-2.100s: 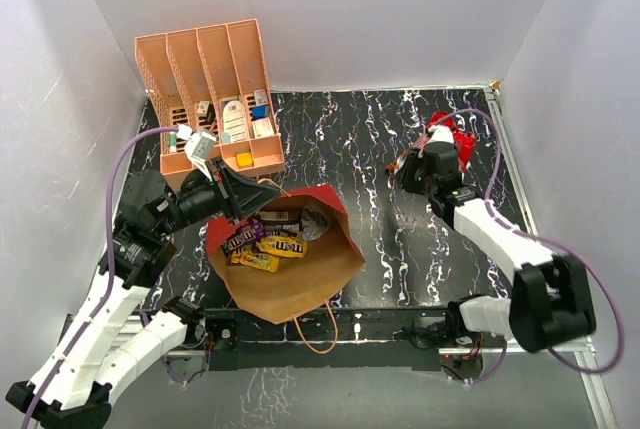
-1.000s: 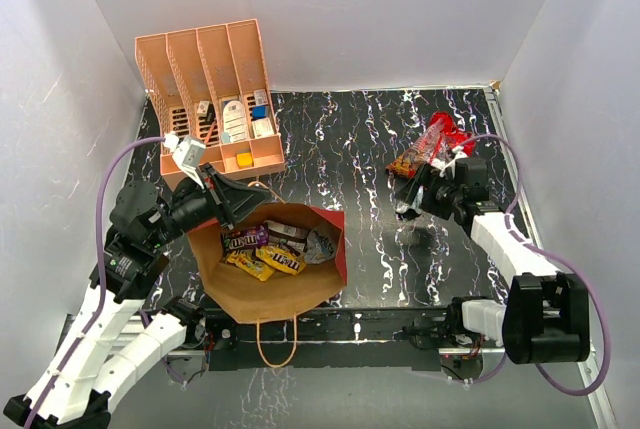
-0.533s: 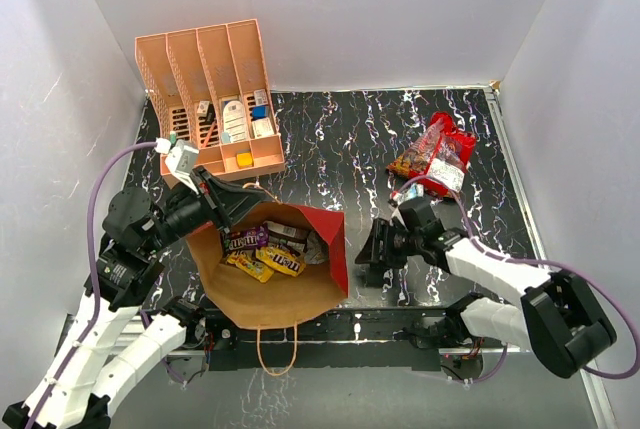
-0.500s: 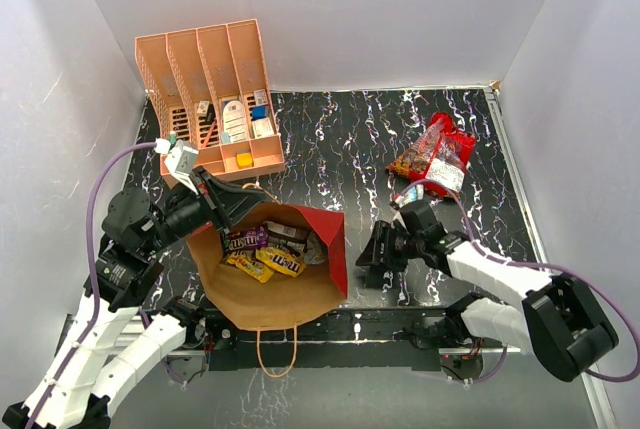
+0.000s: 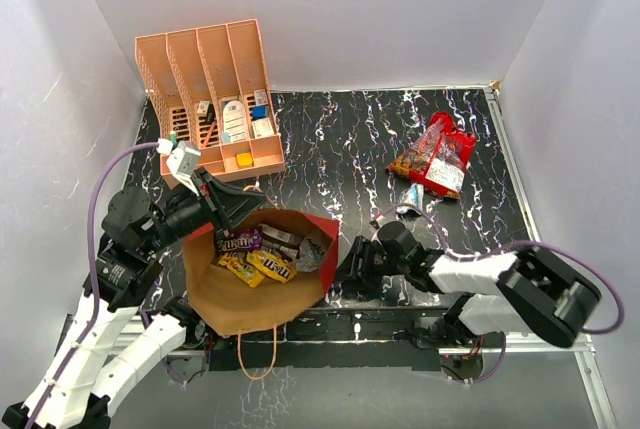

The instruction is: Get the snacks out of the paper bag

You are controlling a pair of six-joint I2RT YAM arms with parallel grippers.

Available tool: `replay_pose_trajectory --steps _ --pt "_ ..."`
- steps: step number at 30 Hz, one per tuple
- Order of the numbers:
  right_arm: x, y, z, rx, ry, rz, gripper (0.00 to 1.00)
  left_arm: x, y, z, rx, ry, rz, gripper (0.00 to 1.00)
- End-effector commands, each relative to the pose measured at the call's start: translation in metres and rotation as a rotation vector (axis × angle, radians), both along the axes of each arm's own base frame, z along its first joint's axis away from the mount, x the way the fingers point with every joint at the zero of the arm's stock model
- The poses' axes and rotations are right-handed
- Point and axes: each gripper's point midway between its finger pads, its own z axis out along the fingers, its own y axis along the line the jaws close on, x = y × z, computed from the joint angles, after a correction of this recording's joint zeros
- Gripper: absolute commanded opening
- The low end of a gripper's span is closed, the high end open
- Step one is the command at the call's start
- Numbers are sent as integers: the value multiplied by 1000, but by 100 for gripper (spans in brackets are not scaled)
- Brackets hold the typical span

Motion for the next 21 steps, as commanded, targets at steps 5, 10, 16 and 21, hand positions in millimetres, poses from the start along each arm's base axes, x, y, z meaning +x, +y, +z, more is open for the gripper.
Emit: replay_pose_trajectory --steps 5,10,16,21 --pt "90 72 47 112 -189 -53 53 -11 7 24 -12 -35 5 0" --pt "154 85 44 74 -266 -85 53 -14 14 18 -32 9 47 0" --pt "204 76 24 -31 -330 -57 54 -5 18 -5 -39 62 104 0" --pt "212 35 17 -147 -347 -38 55 -3 15 -20 -37 110 103 0"
